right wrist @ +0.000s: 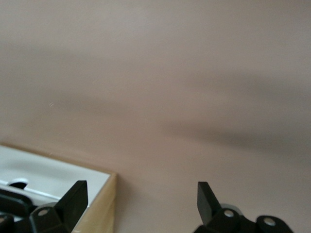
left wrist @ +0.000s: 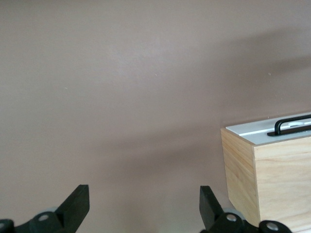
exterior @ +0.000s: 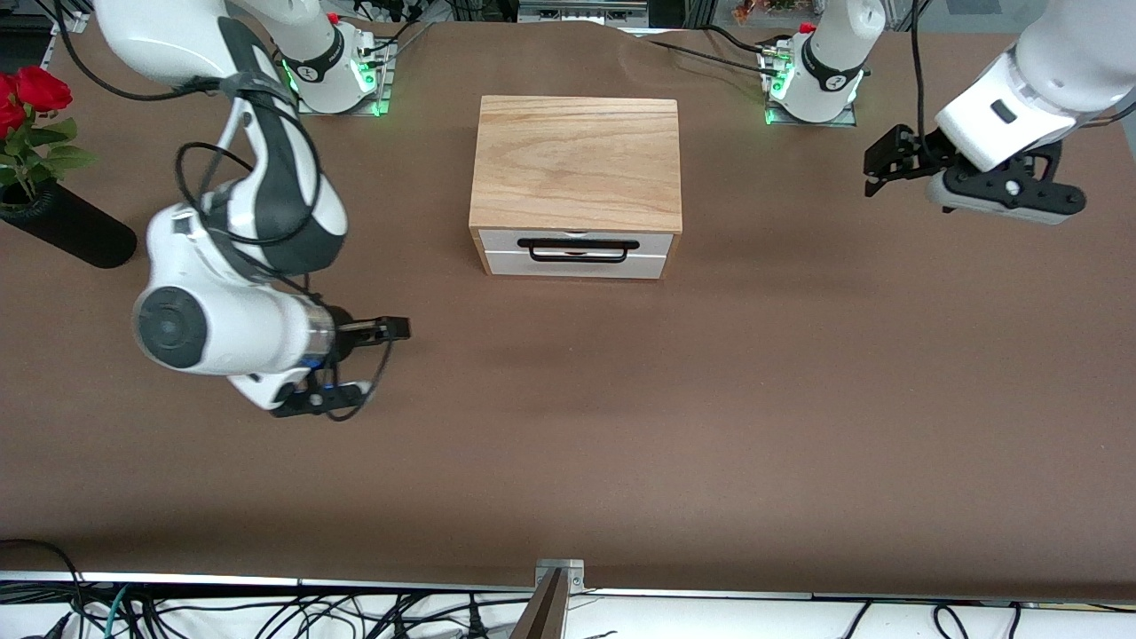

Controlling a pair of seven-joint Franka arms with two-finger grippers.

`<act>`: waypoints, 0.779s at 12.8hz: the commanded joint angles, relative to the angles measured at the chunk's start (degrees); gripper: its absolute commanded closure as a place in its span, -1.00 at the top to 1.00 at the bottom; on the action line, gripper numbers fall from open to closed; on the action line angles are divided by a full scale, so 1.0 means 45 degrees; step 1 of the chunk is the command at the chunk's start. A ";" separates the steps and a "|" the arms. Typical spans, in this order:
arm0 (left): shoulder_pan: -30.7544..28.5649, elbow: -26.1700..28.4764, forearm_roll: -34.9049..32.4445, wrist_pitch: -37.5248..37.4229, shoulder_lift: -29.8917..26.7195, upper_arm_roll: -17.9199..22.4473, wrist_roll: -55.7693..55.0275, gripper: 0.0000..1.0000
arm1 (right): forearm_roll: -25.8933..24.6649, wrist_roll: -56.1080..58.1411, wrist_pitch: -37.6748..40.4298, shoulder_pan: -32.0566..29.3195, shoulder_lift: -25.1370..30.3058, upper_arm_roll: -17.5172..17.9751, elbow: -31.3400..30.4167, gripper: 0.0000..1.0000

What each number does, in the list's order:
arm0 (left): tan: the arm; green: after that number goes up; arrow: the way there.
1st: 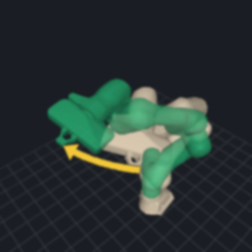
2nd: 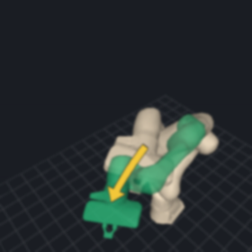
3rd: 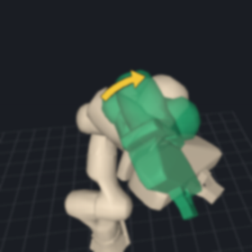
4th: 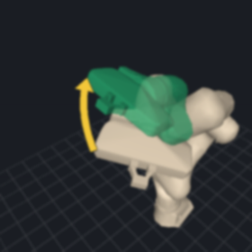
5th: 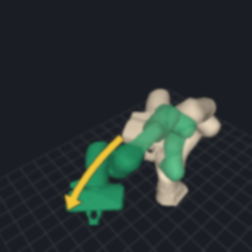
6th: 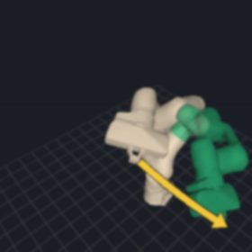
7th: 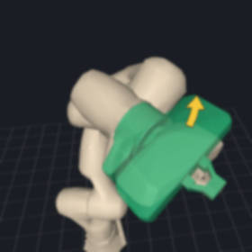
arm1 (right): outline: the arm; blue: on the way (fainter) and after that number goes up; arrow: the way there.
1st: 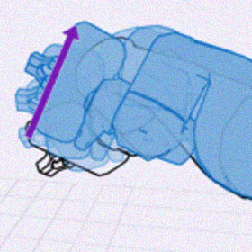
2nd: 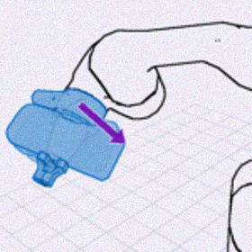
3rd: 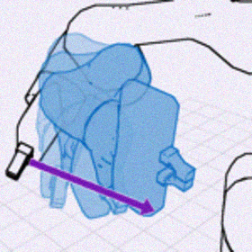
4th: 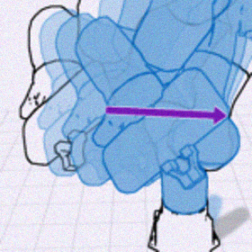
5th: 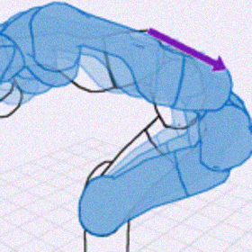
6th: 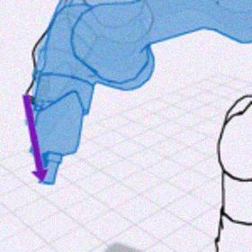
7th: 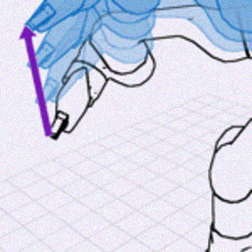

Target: Close drawer with both arms simultaneously

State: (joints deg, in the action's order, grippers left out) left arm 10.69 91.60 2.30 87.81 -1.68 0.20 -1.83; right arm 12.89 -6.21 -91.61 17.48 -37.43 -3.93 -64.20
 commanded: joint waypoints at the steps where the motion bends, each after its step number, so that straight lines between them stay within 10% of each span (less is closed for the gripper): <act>1: 0.0065 -0.0630 -0.0413 -0.0330 0.0217 0.1083 0.0095 1.00 | -0.0130 0.0150 0.0161 0.0040 0.0641 -0.1212 0.0183 1.00; 10: -0.0012 -0.1077 -0.0629 -0.0352 0.0256 0.2551 -0.0393 1.00 | -0.2415 0.0072 0.0337 -0.1460 0.4720 -0.1647 -0.1960 1.00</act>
State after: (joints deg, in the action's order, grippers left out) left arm 10.47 89.85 1.33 87.28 -1.44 10.45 -2.94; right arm 3.82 -5.92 -89.62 12.87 -20.91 -12.30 -67.26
